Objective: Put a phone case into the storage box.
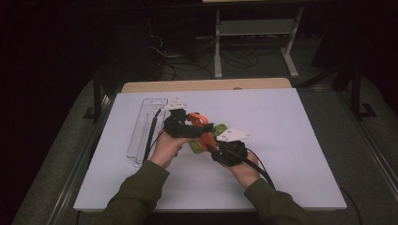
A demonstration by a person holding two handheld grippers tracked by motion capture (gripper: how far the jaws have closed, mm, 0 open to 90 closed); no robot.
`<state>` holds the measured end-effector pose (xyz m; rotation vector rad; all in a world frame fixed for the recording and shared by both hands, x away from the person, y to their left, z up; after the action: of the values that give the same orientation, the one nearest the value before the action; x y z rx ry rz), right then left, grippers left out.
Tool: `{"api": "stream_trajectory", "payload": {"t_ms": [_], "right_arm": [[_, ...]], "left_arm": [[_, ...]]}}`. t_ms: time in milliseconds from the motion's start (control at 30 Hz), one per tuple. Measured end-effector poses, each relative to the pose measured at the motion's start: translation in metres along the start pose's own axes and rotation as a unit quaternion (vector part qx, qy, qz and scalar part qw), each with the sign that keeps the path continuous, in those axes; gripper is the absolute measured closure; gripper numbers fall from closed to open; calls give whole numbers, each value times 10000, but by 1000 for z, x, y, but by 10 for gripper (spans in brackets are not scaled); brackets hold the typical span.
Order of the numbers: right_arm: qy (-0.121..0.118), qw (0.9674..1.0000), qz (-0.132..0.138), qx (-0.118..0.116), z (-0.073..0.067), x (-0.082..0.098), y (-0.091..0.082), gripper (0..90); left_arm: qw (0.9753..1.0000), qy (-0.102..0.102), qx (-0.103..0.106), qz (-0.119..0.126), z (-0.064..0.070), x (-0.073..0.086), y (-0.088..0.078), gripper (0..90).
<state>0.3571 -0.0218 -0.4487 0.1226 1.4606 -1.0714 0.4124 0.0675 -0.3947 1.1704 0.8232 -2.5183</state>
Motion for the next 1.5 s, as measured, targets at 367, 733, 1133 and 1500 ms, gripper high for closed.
{"api": "stream_trajectory", "payload": {"t_ms": [367, 733, 1133, 1500], "right_arm": [[-32, 9990, -194, -401, 15, 14, -15, 282], [-127, 9988, -278, -372, 27, 33, -28, 64], [-115, 9990, -411, -92, 40, 69, -49, 1], [-158, 9976, -672, -22, 41, 99, -65, 1]], "left_arm": [[10000, 37, -52, 13, -3, -2, -4, 162], [10000, 65, -12, 43, -1, -4, -6, 161], [9999, 144, -23, 42, 0, -5, -10, 162], [9997, 219, 32, 143, 1, -11, -15, 162]]}}
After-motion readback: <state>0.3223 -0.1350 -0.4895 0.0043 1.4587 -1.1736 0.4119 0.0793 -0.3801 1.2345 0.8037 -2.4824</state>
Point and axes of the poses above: each handheld gripper's, and its own axes: y roughly forward along the jaws, x roughly out of its underside, z roughly to its right, the point moved 8 cm from there along y, roughly forward along the jaws, and after that the axes turned 15 degrees about -y, right-handed, at the moved point
